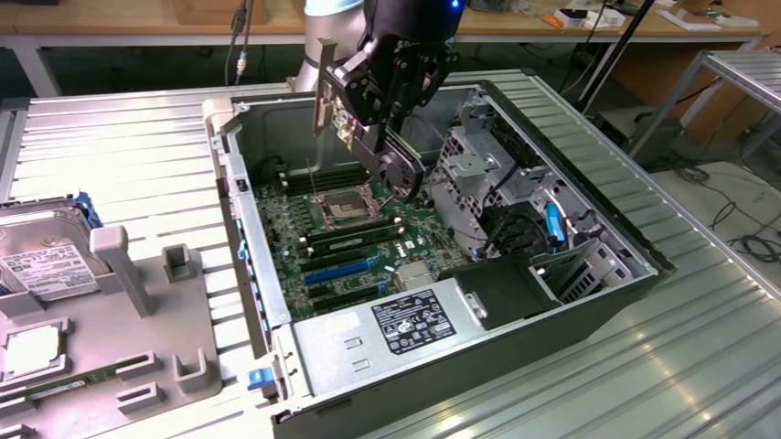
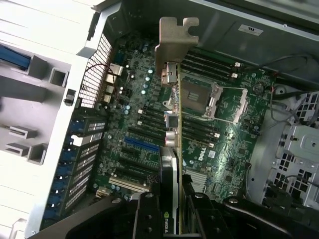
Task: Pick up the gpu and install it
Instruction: 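Insert the gpu into the slot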
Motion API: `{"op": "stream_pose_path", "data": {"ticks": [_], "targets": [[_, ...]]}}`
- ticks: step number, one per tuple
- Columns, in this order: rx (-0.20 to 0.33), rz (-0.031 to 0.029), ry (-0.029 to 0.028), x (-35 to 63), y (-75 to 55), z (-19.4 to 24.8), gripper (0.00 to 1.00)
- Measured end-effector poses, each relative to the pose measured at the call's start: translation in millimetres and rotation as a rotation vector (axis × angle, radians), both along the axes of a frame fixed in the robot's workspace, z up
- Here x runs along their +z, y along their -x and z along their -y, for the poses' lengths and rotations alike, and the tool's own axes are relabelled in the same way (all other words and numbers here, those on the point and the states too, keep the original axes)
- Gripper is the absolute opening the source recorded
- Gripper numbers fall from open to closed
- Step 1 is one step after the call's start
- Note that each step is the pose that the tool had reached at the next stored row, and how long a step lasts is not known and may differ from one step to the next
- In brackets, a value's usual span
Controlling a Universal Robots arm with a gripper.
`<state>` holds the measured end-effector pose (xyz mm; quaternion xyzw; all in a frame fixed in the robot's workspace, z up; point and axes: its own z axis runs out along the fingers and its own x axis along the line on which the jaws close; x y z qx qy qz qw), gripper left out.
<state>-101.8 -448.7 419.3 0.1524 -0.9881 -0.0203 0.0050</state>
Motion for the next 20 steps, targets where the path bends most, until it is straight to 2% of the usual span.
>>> {"op": "stream_pose_path", "data": {"ticks": [20], "targets": [[0.101,0.0000,-0.0001,-0.1,-3.2,0.0,0.27]]}}
